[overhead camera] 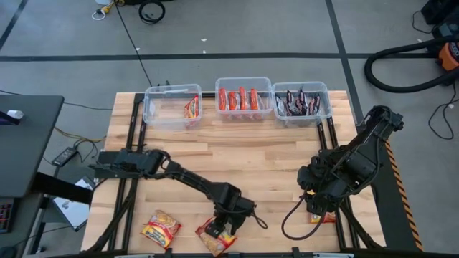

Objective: Sort Maruchan noodles
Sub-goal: Put the red noodle pack into the top left transparent bin

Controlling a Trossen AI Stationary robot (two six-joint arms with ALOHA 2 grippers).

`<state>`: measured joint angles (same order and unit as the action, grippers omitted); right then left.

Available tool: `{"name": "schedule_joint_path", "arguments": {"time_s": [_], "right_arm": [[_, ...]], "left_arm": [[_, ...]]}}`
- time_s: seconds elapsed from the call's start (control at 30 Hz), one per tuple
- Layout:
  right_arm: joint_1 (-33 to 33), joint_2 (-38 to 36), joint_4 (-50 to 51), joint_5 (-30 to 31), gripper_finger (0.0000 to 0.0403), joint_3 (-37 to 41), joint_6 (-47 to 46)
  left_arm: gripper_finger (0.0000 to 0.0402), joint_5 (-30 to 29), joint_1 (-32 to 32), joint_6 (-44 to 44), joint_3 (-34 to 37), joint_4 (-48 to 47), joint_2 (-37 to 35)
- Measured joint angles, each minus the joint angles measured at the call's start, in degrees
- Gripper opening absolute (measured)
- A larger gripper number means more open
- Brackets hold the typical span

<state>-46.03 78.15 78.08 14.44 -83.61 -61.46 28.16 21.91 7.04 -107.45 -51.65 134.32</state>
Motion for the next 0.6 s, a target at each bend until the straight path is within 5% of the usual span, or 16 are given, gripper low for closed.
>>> {"name": "schedule_joint_path", "arguments": {"time_s": [0.2, 0.47, 0.6], "right_arm": [[0.0, 0.0, 0.1, 0.7, 0.0264, 0.0, 0.1], [0.0, 0.0, 1.2, 0.8, 0.026, 0.0, 0.1], [0.0, 0.0, 3.1, 1.0, 0.0257, 0.0, 2.0]], "left_arm": [[0.0174, 1.6, 0.0, 3.0, -0.1, 1.9, 0.9], [0.0019, -2.6, -0.3, 7.1, -0.1, 0.1, -0.3], [0.0008, -11.4, -1.0, 8.0, 0.3, -4.6, -3.8]]}}
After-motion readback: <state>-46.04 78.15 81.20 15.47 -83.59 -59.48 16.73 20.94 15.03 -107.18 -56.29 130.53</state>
